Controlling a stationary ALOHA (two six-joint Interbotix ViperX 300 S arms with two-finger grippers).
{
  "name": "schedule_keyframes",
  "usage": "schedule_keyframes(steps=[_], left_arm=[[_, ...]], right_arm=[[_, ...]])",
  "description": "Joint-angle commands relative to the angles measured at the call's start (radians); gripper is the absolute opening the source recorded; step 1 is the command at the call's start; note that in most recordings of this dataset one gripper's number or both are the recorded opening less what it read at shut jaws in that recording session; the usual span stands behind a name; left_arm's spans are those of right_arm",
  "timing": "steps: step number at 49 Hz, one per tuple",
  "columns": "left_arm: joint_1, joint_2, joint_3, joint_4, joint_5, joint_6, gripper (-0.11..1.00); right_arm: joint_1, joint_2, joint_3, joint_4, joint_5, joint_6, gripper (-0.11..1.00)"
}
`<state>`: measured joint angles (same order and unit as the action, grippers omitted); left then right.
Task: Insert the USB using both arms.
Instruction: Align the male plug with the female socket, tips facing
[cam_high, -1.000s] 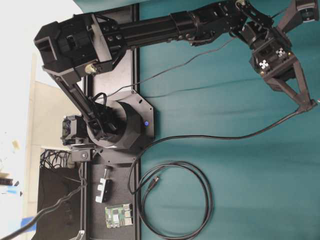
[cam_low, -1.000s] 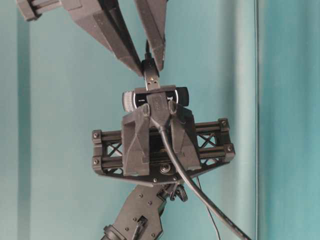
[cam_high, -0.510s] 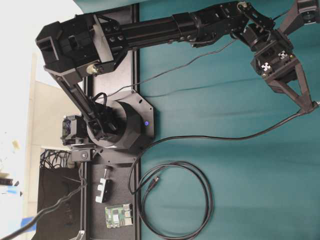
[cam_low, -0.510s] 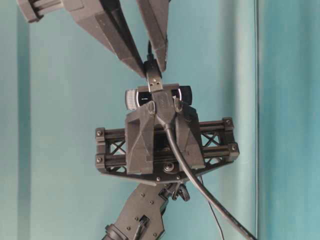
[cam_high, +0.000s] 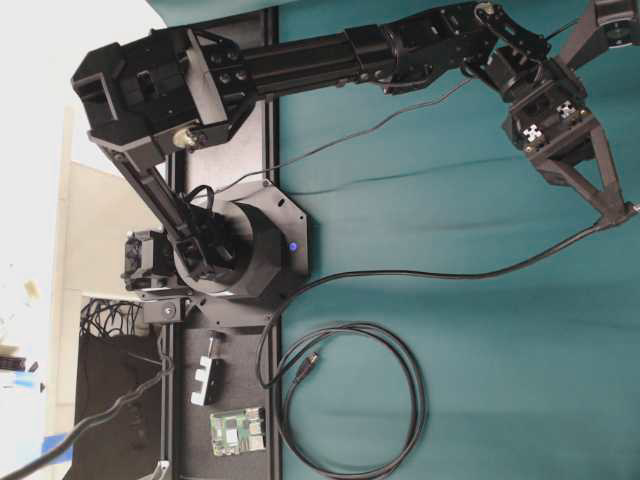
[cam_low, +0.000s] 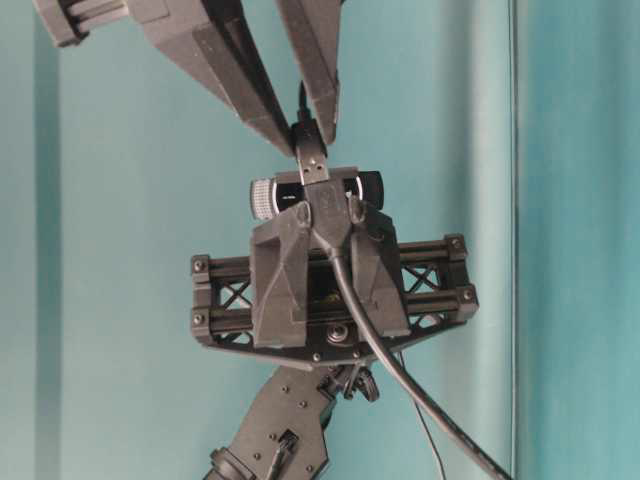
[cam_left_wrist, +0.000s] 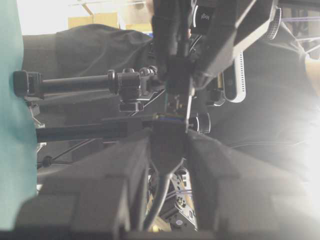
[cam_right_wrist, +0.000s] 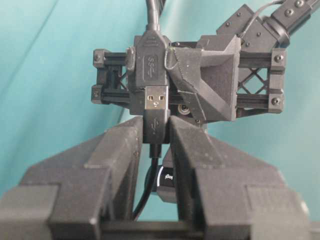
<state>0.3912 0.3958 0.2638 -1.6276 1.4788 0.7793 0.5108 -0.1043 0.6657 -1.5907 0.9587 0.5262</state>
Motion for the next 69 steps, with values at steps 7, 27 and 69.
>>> schedule_keyframes(steps=[7,27,69], left_arm=[[0.005,-0.011,-0.029,-0.005,0.003,-0.015,0.27],[0.012,0.011,-0.071,-0.005,0.003,-0.028,0.27],[0.048,0.055,-0.143,0.015,0.012,-0.046,0.24]], right_arm=[[-0.002,-0.005,-0.015,-0.012,-0.002,0.0,0.22],[-0.002,0.002,-0.021,-0.011,-0.002,-0.003,0.22],[-0.02,0.002,-0.034,-0.031,-0.078,-0.005,0.21]])
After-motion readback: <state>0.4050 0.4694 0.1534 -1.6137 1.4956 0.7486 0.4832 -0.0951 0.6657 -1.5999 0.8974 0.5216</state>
